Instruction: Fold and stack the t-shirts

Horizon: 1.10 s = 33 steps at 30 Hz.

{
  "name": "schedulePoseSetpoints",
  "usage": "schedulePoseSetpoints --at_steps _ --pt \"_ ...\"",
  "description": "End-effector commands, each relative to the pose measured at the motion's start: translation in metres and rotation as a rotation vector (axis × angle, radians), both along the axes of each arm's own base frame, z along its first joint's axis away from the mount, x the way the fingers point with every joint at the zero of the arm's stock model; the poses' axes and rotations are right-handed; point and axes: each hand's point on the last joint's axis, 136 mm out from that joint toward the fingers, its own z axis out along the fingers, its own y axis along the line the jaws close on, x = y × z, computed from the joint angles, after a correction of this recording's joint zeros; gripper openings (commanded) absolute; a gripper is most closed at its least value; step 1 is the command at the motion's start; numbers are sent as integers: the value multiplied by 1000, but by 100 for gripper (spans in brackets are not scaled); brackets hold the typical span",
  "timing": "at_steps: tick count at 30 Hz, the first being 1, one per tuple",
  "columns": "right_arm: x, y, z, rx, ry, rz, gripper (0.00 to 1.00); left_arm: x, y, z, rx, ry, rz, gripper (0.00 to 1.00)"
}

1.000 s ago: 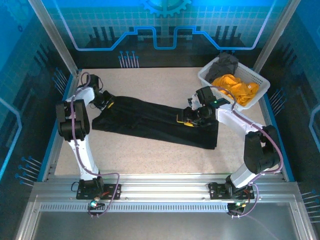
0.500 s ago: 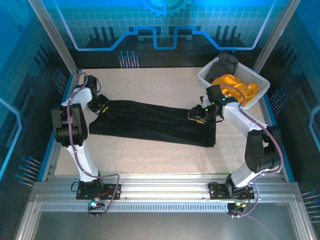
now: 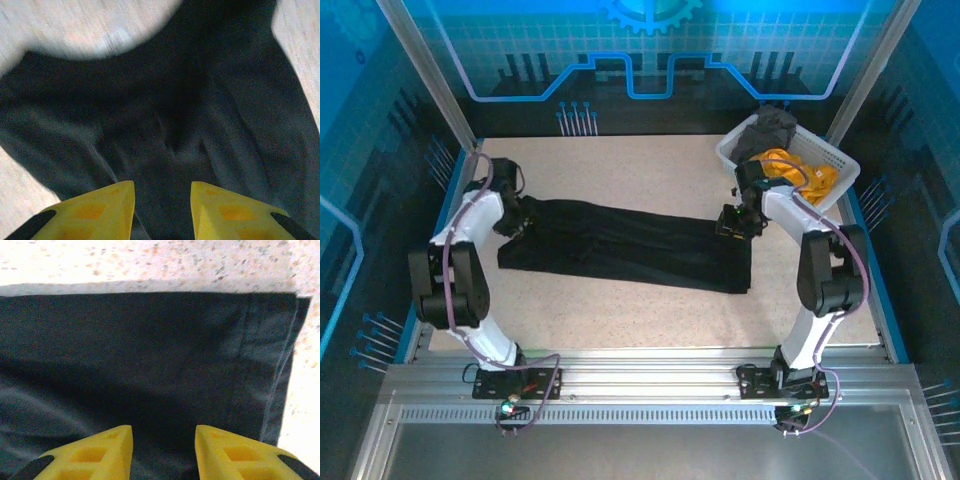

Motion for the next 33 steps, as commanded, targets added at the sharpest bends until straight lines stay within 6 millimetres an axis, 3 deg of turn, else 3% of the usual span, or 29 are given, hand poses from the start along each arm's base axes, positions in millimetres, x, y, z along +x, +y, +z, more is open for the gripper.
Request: schedulePoseSetpoints --at_steps 1,4,7,10,14,20,24,28,31,33 --pt "-4 -10 -18 -120 86 42 35 -16 -53 -25 -148 73 27 34" --pt "-12 -9 -37 -187 182 72 31 -13 -75 -46 -205 113 54 34" --pt "-30 -7 -49 -227 267 80 30 -1 -78 -65 -195 171 43 34" --pt "-56 -1 -50 -236 315 56 30 33 -78 -72 -165 165 -6 34" --pt "-103 22 -51 -203 355 53 33 95 -93 -80 -149 142 -99 34" --pt "-173 87 -58 -116 428 116 34 185 -162 -83 -203 25 -262 34" --pt "-195 142 -63 26 447 92 36 234 -226 -80 -369 -157 -330 34" --pt "-183 178 -60 135 427 57 38 264 -263 -59 -490 -332 -386 38" --pt "-171 190 -48 191 400 30 40 275 -271 -17 -485 -449 -460 44" --pt "-168 187 -33 205 372 6 43 274 -268 25 -438 -512 -509 46"
